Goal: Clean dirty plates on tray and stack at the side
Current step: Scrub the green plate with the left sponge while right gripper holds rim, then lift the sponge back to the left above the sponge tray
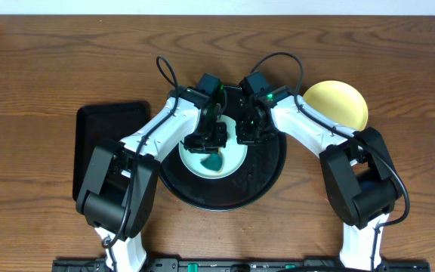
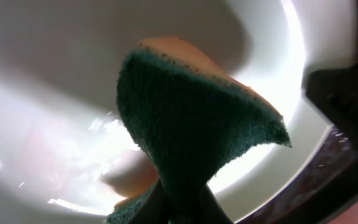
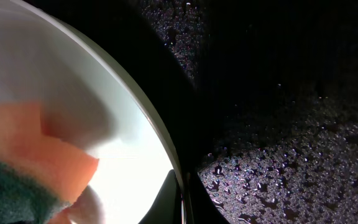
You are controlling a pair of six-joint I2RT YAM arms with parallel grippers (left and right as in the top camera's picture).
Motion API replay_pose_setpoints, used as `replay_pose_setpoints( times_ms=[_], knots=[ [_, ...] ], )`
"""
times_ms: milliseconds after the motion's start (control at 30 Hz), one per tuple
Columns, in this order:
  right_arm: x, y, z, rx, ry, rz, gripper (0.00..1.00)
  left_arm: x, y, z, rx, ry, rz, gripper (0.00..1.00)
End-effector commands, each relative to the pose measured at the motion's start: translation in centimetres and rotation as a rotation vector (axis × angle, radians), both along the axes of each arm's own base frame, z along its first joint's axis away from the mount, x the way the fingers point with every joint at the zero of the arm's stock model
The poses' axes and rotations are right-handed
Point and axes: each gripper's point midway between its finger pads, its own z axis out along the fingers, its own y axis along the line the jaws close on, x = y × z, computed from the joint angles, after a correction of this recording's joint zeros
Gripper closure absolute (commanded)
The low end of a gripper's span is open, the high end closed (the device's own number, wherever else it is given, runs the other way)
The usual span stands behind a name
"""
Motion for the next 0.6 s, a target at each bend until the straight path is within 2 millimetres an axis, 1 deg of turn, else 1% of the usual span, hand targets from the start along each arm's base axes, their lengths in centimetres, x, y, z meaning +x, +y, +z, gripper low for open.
replay_pose_setpoints(
  times_ms=[0, 67, 100, 133, 167, 233, 267, 333, 400, 500, 567],
  knots=[
    [-0.6, -0.2, -1.0, -0.031, 0.023, -0.009, 0.99, 1.5, -1.0, -0.2, -0.047, -0.054, -0.008, 0.92],
    [-0.6, -0.2, -1.0, -0.031, 0.023, -0.009, 0.99, 2.9, -0.4, -0.4, 0.002, -0.119, -0.001, 0.92],
    [-0.6, -0.2, -1.0, -0.031, 0.023, -0.009, 0.99, 3.9, 0.4, -0.5, 0.05, -0.165, 0.006, 0.92],
    [-0.6, -0.2, -1.0, -0.031, 0.024, -0.009, 0.99, 4.4, 0.8, -0.5, 0.078, -0.191, 0.011, 0.92],
    [-0.6, -0.2, -1.1, -0.031, 0.024, -0.009, 0.99, 5.7, 2.1, -0.5, 0.159, -0.253, 0.026, 0.92],
    [-0.6, -0.2, -1.1, -0.032, 0.025, -0.009, 0.99, 6.6, 3.6, -0.4, 0.244, -0.302, 0.04, 0.92],
    [-0.6, -0.2, -1.1, -0.032, 0.025, -0.009, 0.99, 7.0, 4.6, -0.3, 0.304, -0.329, 0.051, 0.93],
    [-0.6, -0.2, -1.1, -0.032, 0.024, -0.009, 0.99, 7.6, 6.1, 0.1, 0.391, -0.364, 0.065, 0.92],
    [-0.6, -0.2, -1.1, -0.032, 0.024, -0.009, 0.99, 7.8, 7.7, 1.2, 0.468, -0.394, 0.103, 0.92],
    [-0.6, -0.2, -1.1, -0.032, 0.024, -0.009, 0.99, 7.7, 8.3, 2.7, 0.468, -0.404, 0.123, 0.93],
    [-0.6, -0.2, -1.1, -0.032, 0.024, -0.009, 0.99, 7.5, 9.0, 4.1, 0.467, -0.4, 0.156, 0.93]
  ],
)
